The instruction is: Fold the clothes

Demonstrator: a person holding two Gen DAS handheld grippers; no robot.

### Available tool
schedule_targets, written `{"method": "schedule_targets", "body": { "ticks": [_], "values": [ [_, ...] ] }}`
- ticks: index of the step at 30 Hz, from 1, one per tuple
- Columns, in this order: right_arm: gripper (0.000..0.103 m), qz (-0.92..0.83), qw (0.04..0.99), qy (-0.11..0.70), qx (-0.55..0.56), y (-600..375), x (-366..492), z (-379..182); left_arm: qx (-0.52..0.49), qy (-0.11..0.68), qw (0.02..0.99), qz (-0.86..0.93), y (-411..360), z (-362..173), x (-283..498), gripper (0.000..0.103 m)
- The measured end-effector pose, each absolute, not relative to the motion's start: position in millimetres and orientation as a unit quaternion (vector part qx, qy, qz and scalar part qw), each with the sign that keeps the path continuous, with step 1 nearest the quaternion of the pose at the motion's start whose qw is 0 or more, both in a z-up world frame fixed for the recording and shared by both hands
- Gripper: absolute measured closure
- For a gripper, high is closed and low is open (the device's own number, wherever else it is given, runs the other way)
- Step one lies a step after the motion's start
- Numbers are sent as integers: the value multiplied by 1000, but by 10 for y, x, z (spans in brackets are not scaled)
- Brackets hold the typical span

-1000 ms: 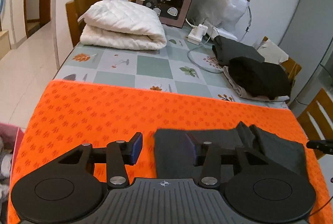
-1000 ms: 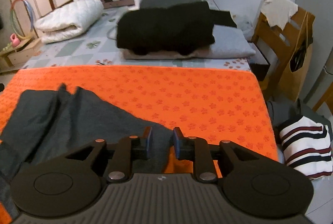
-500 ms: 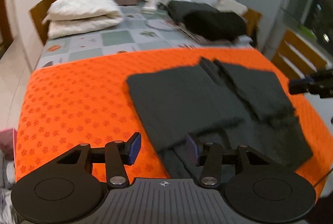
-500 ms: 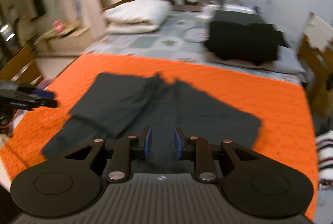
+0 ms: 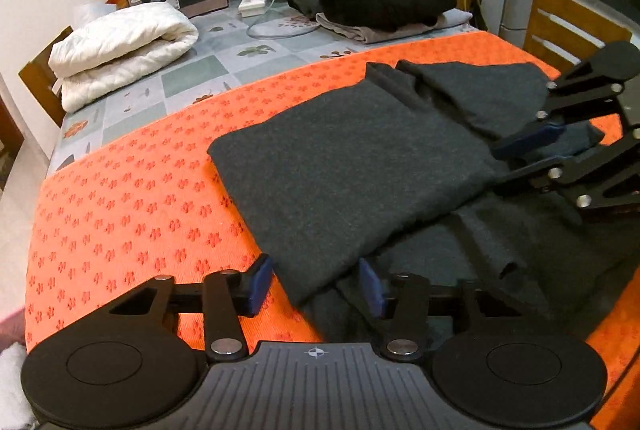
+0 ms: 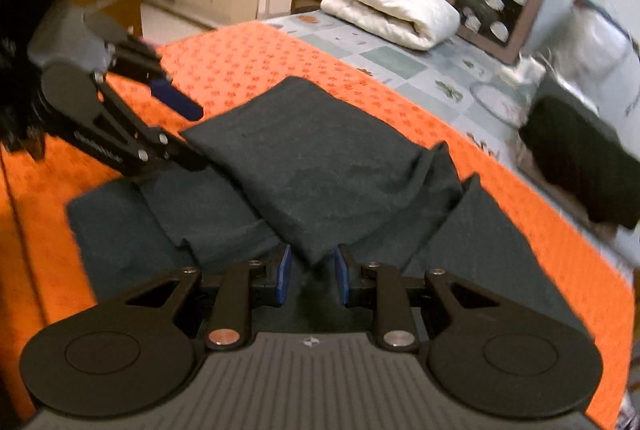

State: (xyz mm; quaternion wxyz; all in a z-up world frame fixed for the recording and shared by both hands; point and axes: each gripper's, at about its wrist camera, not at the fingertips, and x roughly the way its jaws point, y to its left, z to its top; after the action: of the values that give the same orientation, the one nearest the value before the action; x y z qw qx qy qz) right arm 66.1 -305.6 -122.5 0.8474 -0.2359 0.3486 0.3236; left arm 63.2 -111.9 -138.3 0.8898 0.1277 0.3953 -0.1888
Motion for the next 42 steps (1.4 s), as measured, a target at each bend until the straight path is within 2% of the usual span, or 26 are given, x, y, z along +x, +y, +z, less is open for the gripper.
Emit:
{"method": "schedule_targets", "body": {
  "ticks": [1,2,3,4,5,10,17,23,27,29,31,33,35,42],
  "values": [
    [76,322,845,345,-251,-3024,667,-1259,131,394,890,-188,-1120,-1388,641,62],
    [77,322,843,341,-264,-3000,670,-1286,130,392,891,-190,-1116,-1387,640,69],
    [84,323,840,337,-277,-2978,671,-1312,130,390,892,-190,-1108,-1381,638,81],
    [97,323,838,332,-290,-2956,672,-1338,133,386,893,-191,-1107,-1366,630,86],
    [99,322,836,329,-300,-2942,665,-1346,135,382,894,-191,-1106,-1351,621,93],
    [100,321,844,304,-302,-2986,586,-1131,128,355,904,-200,-1060,-1168,558,97],
    [100,349,836,304,-293,-3098,307,-816,153,348,895,-232,-1064,-923,293,97],
    [100,362,818,348,-280,-3083,160,-1061,181,388,871,-242,-1140,-1249,123,95],
    [99,357,816,373,-260,-3120,167,-1200,171,407,864,-242,-1100,-1374,78,86],
    [99,347,825,369,-249,-3216,151,-1134,161,399,868,-248,-1048,-1277,42,83],
    [94,336,835,366,-238,-3312,135,-1068,153,382,873,-260,-1029,-1142,-3,79],
    [89,325,844,362,-227,-3408,119,-1002,149,365,877,-275,-1069,-1007,-27,71],
    [88,302,853,363,-223,-3554,97,-951,148,350,878,-290,-1166,-912,-15,67],
    [83,209,875,372,-229,-4087,124,-985,173,335,867,-326,-1750,-973,205,65]
  ]
}}
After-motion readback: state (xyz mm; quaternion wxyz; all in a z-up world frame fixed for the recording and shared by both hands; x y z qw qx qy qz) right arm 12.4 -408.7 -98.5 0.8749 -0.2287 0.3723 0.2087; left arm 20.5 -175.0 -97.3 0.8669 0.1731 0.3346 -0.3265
